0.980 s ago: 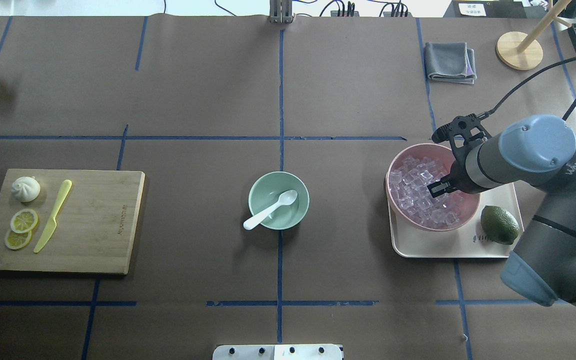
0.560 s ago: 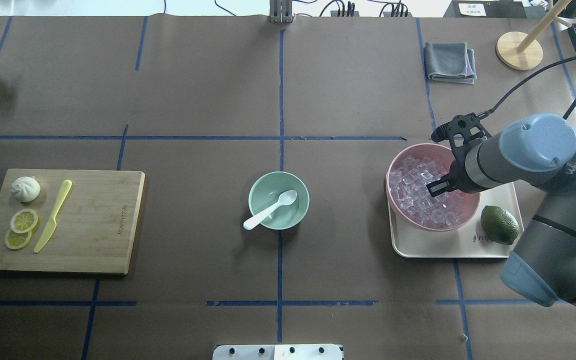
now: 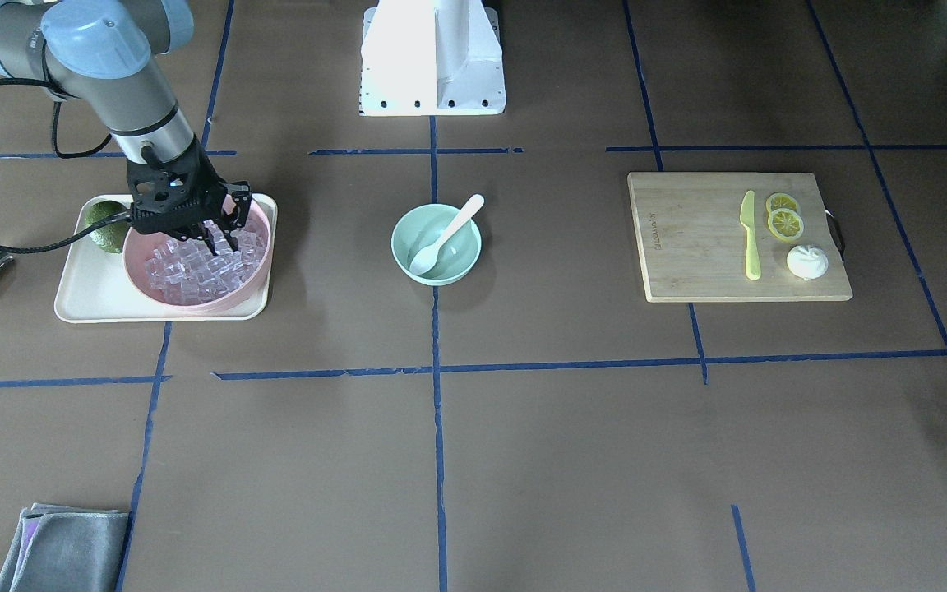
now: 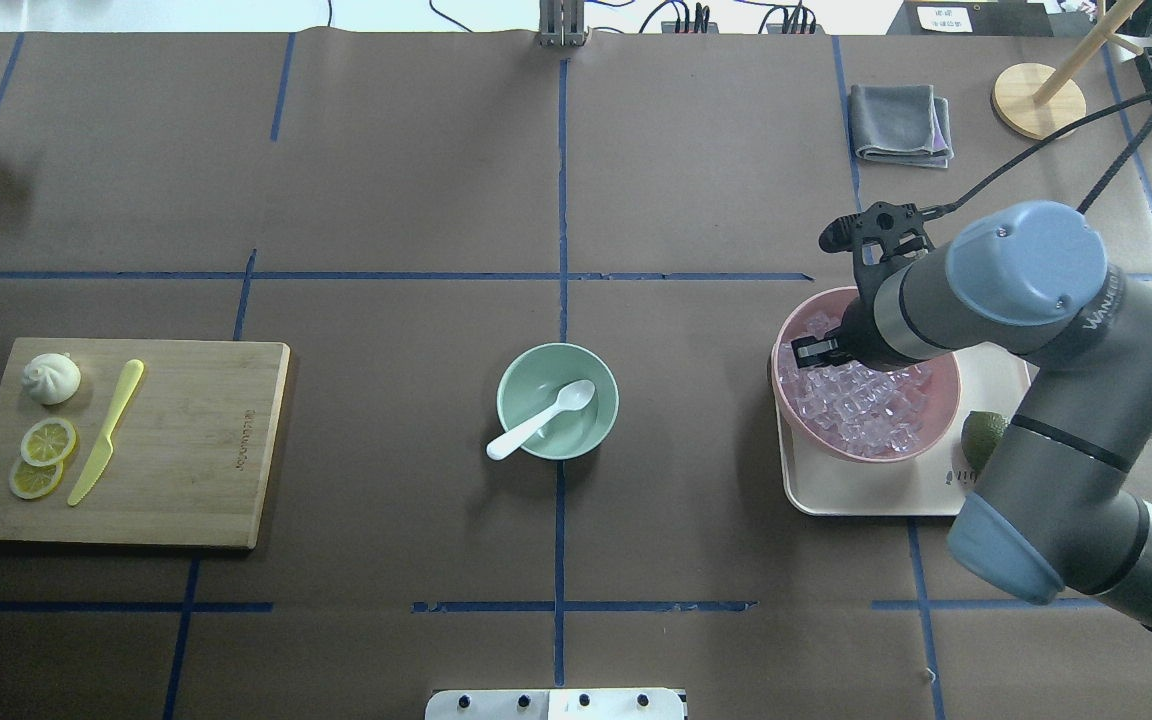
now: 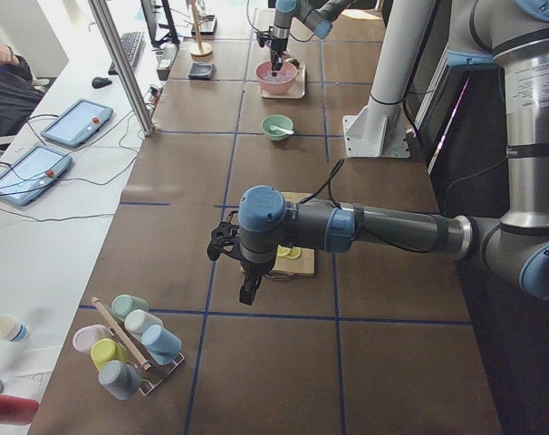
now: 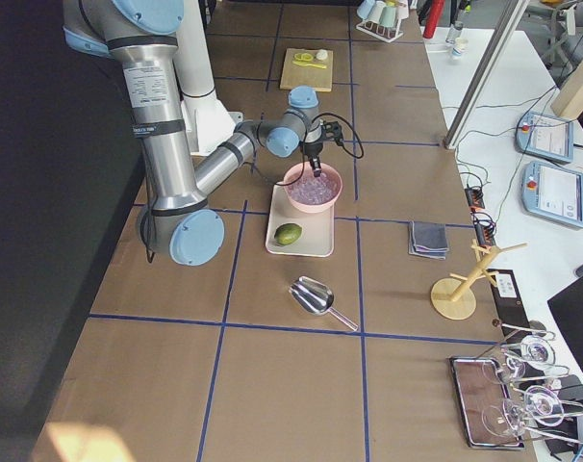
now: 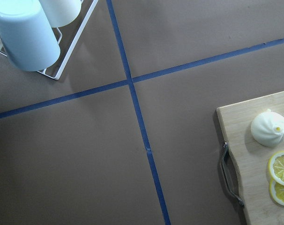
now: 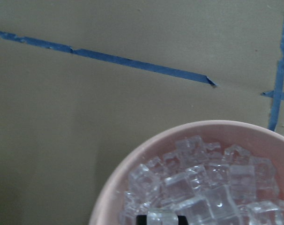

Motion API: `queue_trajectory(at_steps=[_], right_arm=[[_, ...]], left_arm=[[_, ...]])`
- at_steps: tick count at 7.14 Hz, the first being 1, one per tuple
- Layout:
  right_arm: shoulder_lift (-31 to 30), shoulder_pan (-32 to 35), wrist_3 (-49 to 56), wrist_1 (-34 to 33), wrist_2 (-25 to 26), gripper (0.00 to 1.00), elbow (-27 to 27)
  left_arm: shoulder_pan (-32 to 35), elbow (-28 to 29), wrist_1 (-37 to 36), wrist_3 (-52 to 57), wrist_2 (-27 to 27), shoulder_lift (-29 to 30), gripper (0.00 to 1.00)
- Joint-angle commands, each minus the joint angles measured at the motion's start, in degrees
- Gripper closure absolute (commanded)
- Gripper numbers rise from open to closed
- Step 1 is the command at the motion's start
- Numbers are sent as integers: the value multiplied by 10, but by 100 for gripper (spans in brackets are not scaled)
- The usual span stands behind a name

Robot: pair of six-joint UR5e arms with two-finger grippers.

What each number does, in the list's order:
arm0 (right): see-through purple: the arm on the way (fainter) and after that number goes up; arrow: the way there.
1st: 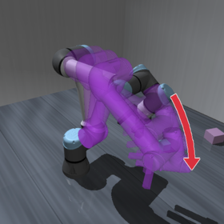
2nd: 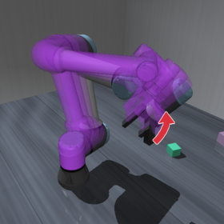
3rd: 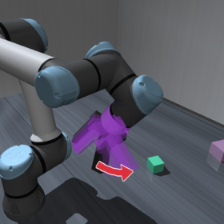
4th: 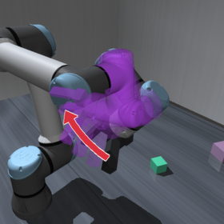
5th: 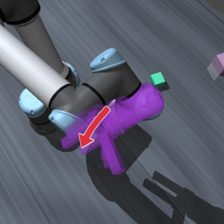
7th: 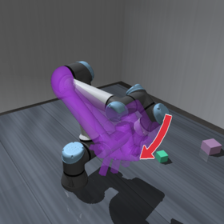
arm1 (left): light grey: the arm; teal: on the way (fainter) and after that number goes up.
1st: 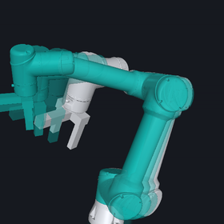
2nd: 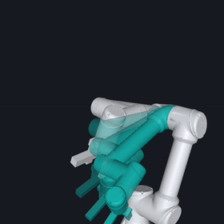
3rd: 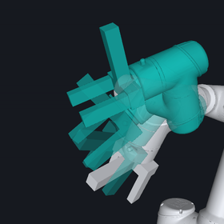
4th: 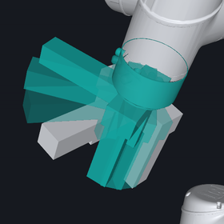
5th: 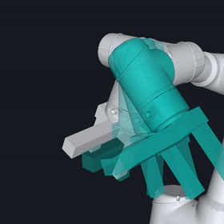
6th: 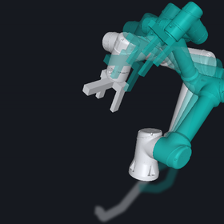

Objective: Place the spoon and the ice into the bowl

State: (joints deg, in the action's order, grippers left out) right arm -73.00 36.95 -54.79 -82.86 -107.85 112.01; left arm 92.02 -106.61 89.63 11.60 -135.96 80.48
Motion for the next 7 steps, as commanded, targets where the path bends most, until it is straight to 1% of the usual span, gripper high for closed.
queue_trajectory(at_steps=[1, 2, 3, 4, 5, 6, 7], right_arm=[[145, -47, -124, -96, 37, 93, -47], [206, -69, -184, -96, 67, 94, -100], [268, -79, -239, -96, 69, 93, -164], [299, -98, -291, -95, 74, 92, -200], [318, -114, -344, -94, 89, 85, -221], [318, -133, -384, -95, 106, 82, -227], [315, -136, -399, -98, 120, 80, -225]], left_arm=[[-1, 0, -2, 0, 0, 0, 0], [-1, 0, -2, -1, 0, 1, 0], [-1, 0, -2, -1, 0, 2, 0], [-1, -1, -3, -1, 0, 2, 0], [-1, -1, -4, -1, -1, 2, 0], [-1, -2, -4, -1, -6, 0, 0], [-1, 3, -4, -1, -28, 0, 0]])
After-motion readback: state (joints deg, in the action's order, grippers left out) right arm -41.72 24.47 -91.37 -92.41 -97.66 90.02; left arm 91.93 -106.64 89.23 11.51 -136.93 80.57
